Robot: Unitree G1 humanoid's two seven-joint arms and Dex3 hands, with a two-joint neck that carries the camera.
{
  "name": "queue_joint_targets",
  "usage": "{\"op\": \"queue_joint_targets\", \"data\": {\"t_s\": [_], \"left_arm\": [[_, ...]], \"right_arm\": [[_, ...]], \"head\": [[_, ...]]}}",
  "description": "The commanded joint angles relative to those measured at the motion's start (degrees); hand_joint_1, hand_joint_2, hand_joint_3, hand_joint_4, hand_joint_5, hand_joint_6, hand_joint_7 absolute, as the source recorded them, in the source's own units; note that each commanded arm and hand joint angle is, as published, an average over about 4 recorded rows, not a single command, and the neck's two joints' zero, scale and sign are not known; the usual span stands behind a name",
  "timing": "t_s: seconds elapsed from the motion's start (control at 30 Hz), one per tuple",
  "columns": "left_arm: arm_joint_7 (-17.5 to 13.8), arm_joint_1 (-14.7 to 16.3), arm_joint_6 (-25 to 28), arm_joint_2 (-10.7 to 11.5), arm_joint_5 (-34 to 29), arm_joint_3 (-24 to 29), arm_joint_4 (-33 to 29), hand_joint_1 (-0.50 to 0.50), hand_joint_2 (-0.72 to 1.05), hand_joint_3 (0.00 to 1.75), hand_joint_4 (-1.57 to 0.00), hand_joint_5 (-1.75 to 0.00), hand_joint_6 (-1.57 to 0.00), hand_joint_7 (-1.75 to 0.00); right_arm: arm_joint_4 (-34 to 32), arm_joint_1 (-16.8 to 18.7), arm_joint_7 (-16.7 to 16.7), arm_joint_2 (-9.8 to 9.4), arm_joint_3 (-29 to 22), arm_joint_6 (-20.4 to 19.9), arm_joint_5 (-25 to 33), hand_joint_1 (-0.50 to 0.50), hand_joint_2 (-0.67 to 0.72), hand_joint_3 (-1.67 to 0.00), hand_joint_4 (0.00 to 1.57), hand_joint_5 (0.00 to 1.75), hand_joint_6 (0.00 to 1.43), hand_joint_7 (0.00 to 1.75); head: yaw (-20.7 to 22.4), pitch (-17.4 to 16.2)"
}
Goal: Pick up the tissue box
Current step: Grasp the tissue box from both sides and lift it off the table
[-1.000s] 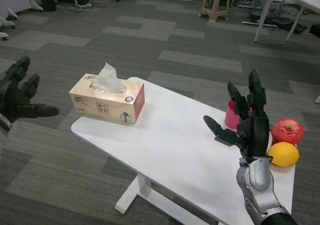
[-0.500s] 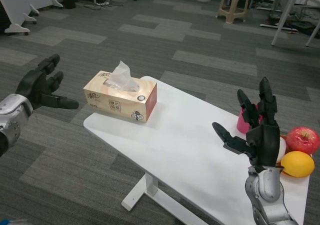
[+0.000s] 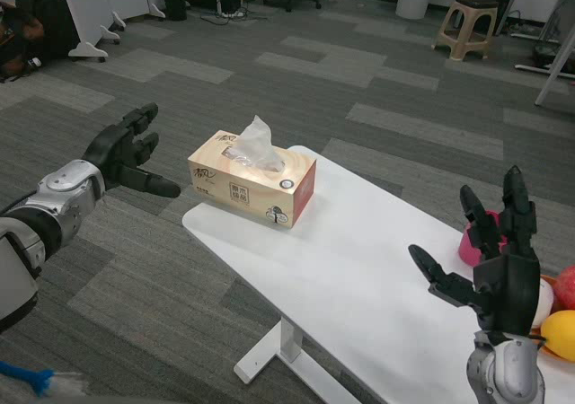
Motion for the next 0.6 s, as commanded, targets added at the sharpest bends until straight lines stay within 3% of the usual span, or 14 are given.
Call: {"op": "queue_joint_targets", "data": {"t_s": [0.03, 0.33, 0.6], "left_arm": [[-0.4, -3.0, 0.3, 1.6, -3.4, -6.4, 1.1, 0.5, -0.02, 0.0, 0.0, 0.0, 0.0, 0.0], [-0.5, -7.0, 1.3, 2.0, -9.0, -18.2, 1.8, 0.5, -0.02, 0.0, 0.0, 0.0, 0.0, 0.0], [-0.5, -9.7, 2.3, 1.9, -10.3, -24.1, 1.8, 0.5, -0.02, 0.0, 0.0, 0.0, 0.0, 0.0]], "right_arm": [[0.2, -1.1, -0.2, -0.59, 0.1, -0.3, 0.5, 0.12, -0.32, -0.52, 0.4, 0.19, 0.0, 0.07], [0.4, -1.1, -0.2, -0.64, 0.5, -0.3, 0.5, 0.12, -0.29, -0.56, 0.43, 0.19, 0.0, 0.07], [0.7, -1.1, -0.3, -0.55, 1.0, -0.3, 0.5, 0.12, -0.29, -0.52, 0.43, 0.19, 0.0, 0.07]], "head": [[0.2, 0.1], [1.2, 0.7], [1.5, 1.0]]}}
